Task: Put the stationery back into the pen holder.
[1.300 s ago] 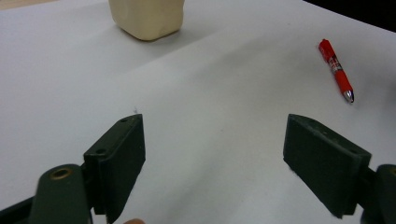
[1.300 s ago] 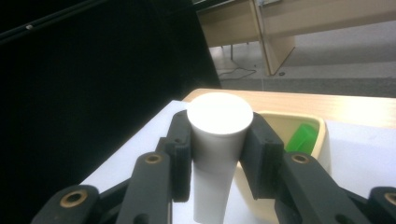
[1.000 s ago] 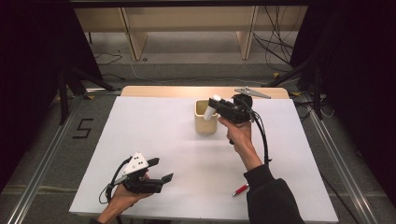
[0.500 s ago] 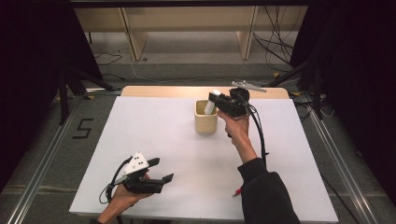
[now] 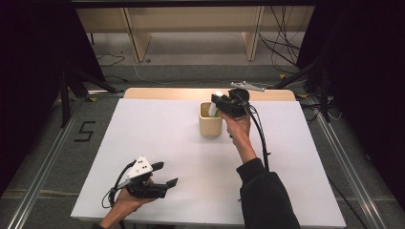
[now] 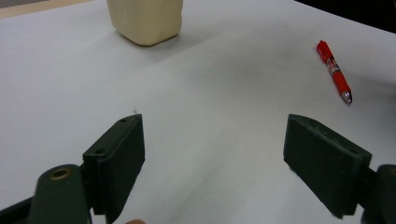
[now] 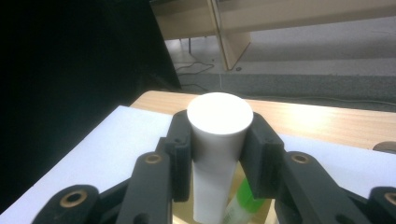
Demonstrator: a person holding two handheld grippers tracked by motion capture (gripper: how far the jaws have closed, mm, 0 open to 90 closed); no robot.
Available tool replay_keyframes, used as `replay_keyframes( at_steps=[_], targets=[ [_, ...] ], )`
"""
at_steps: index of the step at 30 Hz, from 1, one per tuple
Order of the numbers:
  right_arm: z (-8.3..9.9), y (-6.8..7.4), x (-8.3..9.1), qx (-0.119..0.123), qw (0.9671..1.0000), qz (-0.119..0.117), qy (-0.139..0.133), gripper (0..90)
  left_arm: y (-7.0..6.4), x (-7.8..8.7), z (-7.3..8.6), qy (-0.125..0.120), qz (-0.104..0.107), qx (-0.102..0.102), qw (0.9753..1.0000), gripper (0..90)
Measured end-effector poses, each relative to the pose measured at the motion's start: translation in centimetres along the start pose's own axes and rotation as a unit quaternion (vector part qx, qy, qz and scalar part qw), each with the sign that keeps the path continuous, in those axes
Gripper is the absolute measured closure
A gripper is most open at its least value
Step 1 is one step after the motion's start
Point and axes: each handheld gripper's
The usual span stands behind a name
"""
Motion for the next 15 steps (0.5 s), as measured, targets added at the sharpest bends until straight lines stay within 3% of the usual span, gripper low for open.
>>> replay_keyframes(
  at_steps=[15],
  targets=[
    [0.5,-0.3,-1.1,0.004,0.9998,0.015,0.014,67.0,0.0,-0.1,0.0,0.001,0.002,-0.001,1.0000,20.2]
  ],
)
Point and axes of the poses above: each handheld gripper's, and its own axes: x roughly backward along the jaws, z roughly out of its underside, y roughly to its left, and after that the axes turned 2 degrees about -x, right-handed
